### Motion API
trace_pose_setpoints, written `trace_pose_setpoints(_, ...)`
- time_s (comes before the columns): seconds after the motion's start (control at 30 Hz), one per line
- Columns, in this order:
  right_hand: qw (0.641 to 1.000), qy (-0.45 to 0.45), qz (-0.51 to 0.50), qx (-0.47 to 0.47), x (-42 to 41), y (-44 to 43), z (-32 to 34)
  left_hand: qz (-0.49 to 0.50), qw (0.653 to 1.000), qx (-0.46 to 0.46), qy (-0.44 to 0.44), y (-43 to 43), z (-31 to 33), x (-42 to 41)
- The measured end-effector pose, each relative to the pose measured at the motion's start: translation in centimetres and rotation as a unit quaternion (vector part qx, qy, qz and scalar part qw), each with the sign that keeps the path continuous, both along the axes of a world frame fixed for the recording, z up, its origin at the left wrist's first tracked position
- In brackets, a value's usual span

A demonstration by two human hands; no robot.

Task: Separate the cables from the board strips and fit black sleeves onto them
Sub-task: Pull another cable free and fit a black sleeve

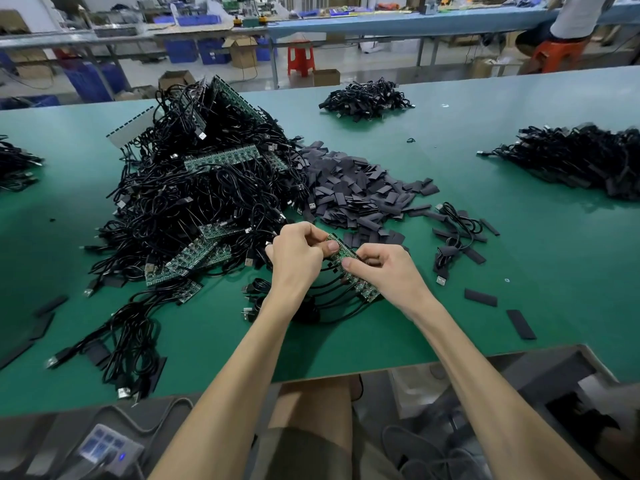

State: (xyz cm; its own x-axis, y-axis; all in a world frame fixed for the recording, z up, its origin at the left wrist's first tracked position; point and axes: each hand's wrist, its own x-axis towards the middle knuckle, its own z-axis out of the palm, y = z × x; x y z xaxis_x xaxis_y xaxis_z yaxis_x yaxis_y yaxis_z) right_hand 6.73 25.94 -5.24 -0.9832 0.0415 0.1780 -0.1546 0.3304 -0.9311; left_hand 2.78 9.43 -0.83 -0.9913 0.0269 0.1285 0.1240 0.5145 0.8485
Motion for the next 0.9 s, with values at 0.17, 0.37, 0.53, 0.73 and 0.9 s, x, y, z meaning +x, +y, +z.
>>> trace_pose_setpoints(0.17,1.0,0.003,-0.004,0.004,-0.2,-0.1,-0.1,0.003,1.0,0.007,-0.004,0.0,0.1,-0.1)
trace_pose_setpoints(0.37,1.0,0.0,-0.008,0.016,-0.1,-0.1,-0.2,0.01,1.0,0.016,-0.001,0.4,-0.3,0.1)
trace_pose_setpoints(0.53,1.0,0.0,-0.015,-0.005,0.0,-0.1,-0.3,0.002,1.0,0.009,0.028,0.6,-0.1,0.1)
trace_pose_setpoints(0.73,1.0,-0.01,0.001,-0.008,-0.2,-0.3,-0.6,0.005,0.985,0.119,0.121,-0.2,3.4,0.5)
trace_pose_setpoints(0.9,0.999,0.006,0.001,0.039,-0.3,-0.2,-0.5,-0.032,0.957,0.205,0.205,-0.1,7.9,1.0)
